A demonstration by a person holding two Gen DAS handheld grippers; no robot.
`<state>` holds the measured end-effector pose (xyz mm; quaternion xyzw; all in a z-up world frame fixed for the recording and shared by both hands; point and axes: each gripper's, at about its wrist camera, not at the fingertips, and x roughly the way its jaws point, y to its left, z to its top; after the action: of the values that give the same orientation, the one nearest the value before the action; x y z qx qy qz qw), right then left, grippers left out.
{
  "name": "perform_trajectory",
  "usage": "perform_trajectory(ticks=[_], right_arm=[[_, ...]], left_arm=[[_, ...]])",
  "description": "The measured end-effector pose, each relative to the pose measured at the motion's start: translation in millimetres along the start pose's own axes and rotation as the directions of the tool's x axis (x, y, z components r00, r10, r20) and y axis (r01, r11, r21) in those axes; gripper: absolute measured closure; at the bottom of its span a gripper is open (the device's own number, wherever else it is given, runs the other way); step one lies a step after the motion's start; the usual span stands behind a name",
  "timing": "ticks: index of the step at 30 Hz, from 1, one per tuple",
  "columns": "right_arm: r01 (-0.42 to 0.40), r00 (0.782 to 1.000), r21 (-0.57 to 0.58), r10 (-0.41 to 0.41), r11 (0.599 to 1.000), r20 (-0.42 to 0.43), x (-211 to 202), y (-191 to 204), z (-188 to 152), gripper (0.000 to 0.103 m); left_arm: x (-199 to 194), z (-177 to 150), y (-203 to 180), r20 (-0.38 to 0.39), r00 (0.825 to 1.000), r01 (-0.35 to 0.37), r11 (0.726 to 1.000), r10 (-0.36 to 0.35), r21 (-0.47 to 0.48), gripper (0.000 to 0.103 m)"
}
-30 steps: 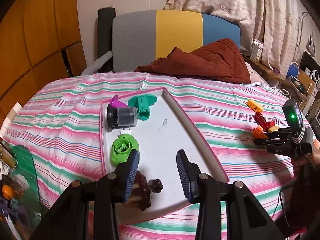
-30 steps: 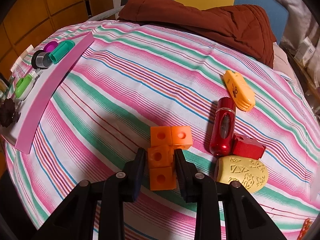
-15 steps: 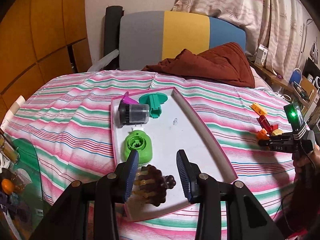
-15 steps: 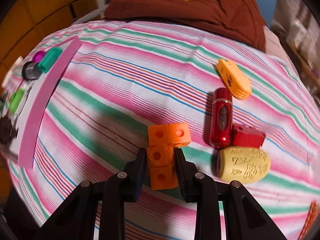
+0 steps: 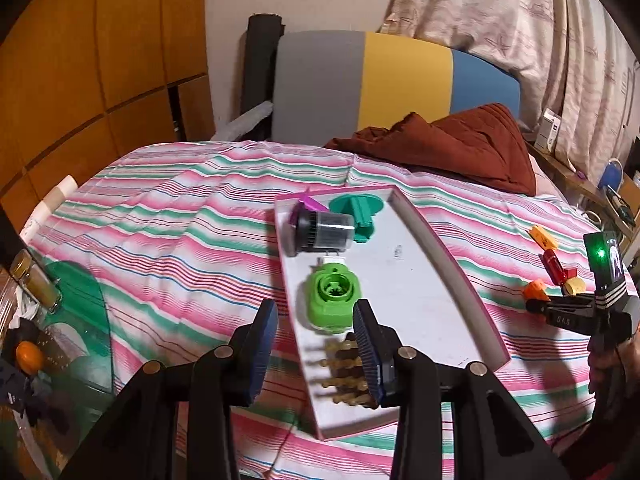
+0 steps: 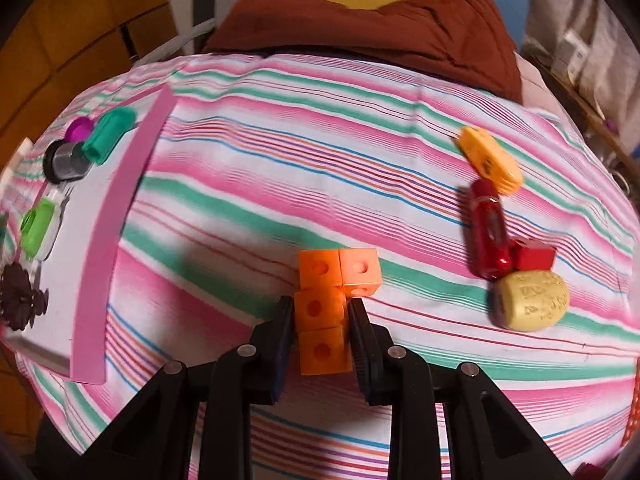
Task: Organize rigid objects
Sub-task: 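Lift the orange cube cluster with the right gripper toward the tray, then lower the orange cubes into the tray and open the right gripper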
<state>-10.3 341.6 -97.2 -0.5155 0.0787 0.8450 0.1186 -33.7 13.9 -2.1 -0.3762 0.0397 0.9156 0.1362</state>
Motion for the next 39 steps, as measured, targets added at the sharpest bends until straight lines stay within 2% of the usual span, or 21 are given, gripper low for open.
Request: perform_trajectory(ticks=[6,9,14,18,21,24,28,34,39], right_arm=[[-0.002,1.0,-0.005,0.002,1.0,-0.001,-1,7,2,0.076],[-0.039,0.999,0.007,0.039,0.999,0.0,-4,13,3,0.076],[-0.065,0.996,0.013,0.064,0.998,0.055,-17,26,16,0.076],[-0.131,0.984,-0.017,0.132,0.991,0.116,-39,49,30,0.076],[-0.17,0.973,-0.094,0.182,0.981,0.14,-48,80,44,0.076],[-0.214,0.963,-0.163,0.236,0.963,0.132,-50,116,56,0.076],[-0.238,0.959,-0.246,0.268,0.94,0.096,-41,156,66,0.076],[-0.261,0.963,-0.244,0.268,0.934,-0.005,-2,197,80,0.076],[-0.214,0.977,-0.255,0.203,0.943,-0.068,33,220,84,0.075]], left_arm=[[-6,-5,6,0.005,1.0,0.002,1.0,-0.002,-0.003,0.064],[-7,-9,7,0.0,1.0,-0.001,1.0,0.001,0.0,0.064],[-7,-12,11,-0.005,1.0,-0.009,1.0,0.009,-0.007,0.064],[-4,-13,14,-0.009,1.0,-0.013,1.0,0.013,-0.014,0.064],[-2,-14,16,-0.014,1.0,-0.014,1.0,0.014,-0.02,0.064],[-1,-14,18,-0.016,1.0,-0.021,1.0,0.021,-0.021,0.064],[0,-16,23,-0.021,0.999,-0.026,0.999,0.025,-0.033,0.064],[2,-18,34,-0.029,0.998,-0.049,0.997,0.047,-0.052,0.064],[3,-19,42,-0.034,0.997,-0.065,0.996,0.063,-0.067,0.064]])
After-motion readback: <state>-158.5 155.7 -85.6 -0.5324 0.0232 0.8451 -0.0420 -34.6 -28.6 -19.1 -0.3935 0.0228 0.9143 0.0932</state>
